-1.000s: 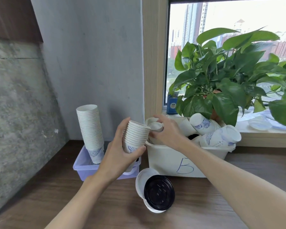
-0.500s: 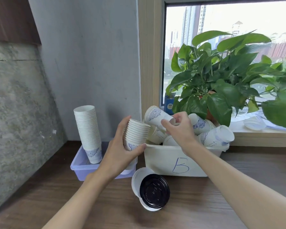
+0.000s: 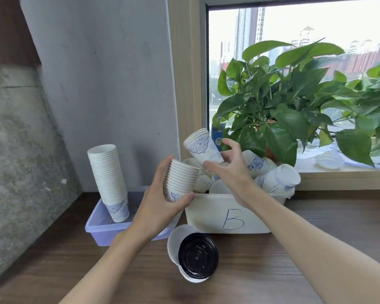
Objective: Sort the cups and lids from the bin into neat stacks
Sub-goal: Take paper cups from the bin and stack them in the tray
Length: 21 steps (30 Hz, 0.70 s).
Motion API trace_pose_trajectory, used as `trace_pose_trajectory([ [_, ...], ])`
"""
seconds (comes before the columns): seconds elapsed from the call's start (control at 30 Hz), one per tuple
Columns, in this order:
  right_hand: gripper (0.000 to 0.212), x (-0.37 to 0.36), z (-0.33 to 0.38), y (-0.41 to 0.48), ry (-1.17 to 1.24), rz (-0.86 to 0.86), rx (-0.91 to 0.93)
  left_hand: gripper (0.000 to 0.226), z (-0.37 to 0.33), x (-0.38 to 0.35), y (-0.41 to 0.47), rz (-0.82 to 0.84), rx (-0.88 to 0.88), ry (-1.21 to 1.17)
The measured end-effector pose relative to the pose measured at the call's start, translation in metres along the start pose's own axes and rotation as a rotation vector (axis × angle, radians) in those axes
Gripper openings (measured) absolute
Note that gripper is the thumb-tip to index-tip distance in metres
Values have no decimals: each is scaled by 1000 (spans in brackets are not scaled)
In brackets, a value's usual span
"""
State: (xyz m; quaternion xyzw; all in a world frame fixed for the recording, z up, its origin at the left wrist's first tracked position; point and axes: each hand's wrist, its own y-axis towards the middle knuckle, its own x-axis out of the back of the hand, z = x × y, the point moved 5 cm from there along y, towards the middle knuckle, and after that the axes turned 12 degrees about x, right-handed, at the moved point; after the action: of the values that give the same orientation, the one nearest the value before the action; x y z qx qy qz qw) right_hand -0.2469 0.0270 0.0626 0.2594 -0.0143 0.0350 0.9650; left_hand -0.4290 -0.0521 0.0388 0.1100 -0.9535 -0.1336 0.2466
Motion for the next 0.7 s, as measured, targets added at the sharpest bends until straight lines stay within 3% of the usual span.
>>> trace_pose_trajectory([
  [0.27,104,-9,28,-14,94,85,56,86,-8,3,-13,5,-26,34],
  [0.7,103,-22,57,-37,221,258,43,100,-32,9,-31,49,-69,174],
])
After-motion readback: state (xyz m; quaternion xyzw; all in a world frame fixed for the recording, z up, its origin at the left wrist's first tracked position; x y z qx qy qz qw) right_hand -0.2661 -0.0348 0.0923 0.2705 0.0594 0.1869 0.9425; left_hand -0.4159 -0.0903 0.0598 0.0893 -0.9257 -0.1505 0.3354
